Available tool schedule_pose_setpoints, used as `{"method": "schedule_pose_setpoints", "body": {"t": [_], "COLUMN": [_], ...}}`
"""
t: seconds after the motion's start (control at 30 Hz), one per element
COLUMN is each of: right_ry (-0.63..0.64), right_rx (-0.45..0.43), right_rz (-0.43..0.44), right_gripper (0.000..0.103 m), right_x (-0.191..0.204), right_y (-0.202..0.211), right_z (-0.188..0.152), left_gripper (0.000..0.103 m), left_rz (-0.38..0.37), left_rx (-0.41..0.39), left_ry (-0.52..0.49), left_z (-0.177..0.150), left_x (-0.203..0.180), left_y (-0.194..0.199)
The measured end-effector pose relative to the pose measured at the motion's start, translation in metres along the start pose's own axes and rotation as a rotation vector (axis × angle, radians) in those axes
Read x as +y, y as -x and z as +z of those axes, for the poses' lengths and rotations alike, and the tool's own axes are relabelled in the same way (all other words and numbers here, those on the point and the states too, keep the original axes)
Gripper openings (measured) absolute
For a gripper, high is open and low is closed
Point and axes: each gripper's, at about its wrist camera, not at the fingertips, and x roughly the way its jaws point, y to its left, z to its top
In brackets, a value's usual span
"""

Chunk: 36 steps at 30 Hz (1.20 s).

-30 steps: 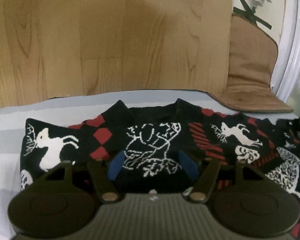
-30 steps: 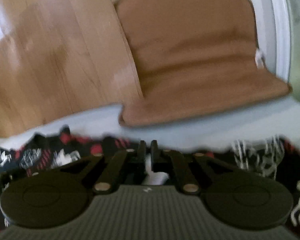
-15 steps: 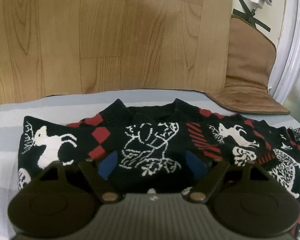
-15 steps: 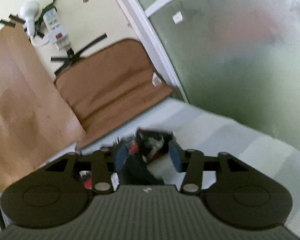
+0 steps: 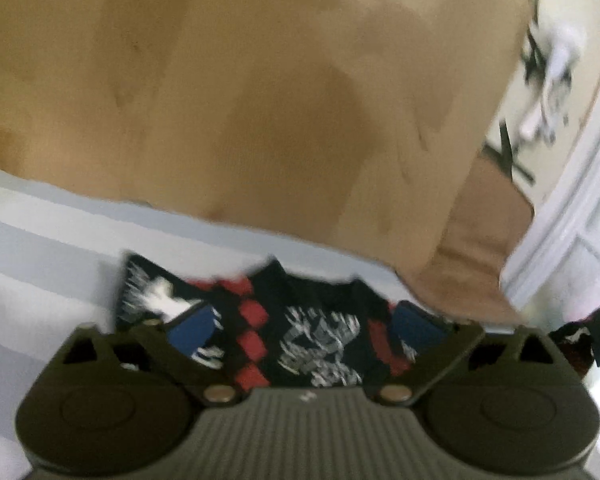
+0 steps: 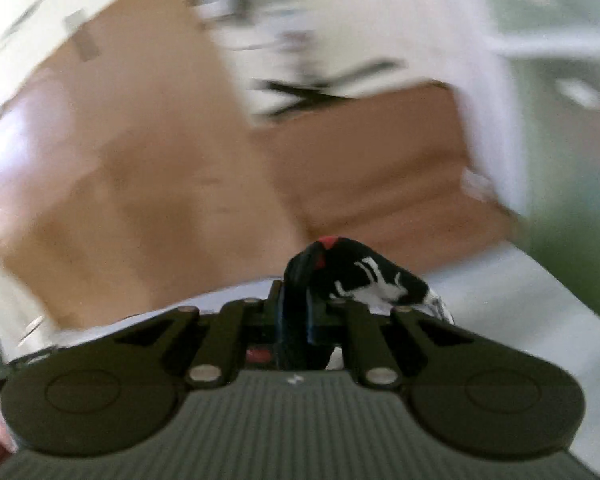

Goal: Fold small clothes

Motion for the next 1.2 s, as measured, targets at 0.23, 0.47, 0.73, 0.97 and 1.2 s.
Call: {"method": "schedule_pose_setpoints", "body": {"t": [0.23, 0.47, 0.73, 0.97, 1.2], "right_ry": [0.204, 0.254, 0.042, 0.063, 0.067], "right_rx": [0.222, 0.437, 0.553, 0.285, 0.263], "right_rz": [0.299, 0.436, 0.583, 0.374, 0.204], "right_gripper": [0.013, 0.013, 0.050, 0.050, 0.050], "right_x": [0.144, 0.232, 0.227, 0.144, 0.075], "right_y": [-0.097, -0.179, -0.210, -0.148, -0.107], "right_z": [0.004, -0.054, -0.073, -0.023, -0.047], "left_gripper": [0.102, 0.102, 0.103, 0.103, 0.076], "left_rz": [0.035, 0.010, -0.007, 0.013, 0.041], "left_rx": [-0.043, -0.070, -0.035, 0.018, 0.076], "left_ry": [0.118, 0.169, 0.165, 0.123, 0.076], "left_z": [0.007, 0.016, 0.016, 0.011, 0.002], "left_x": [0.053, 0.076, 0.076, 0.067, 0.059], "left_y": [0.036, 0.048, 0.043, 0.028, 0.011]}}
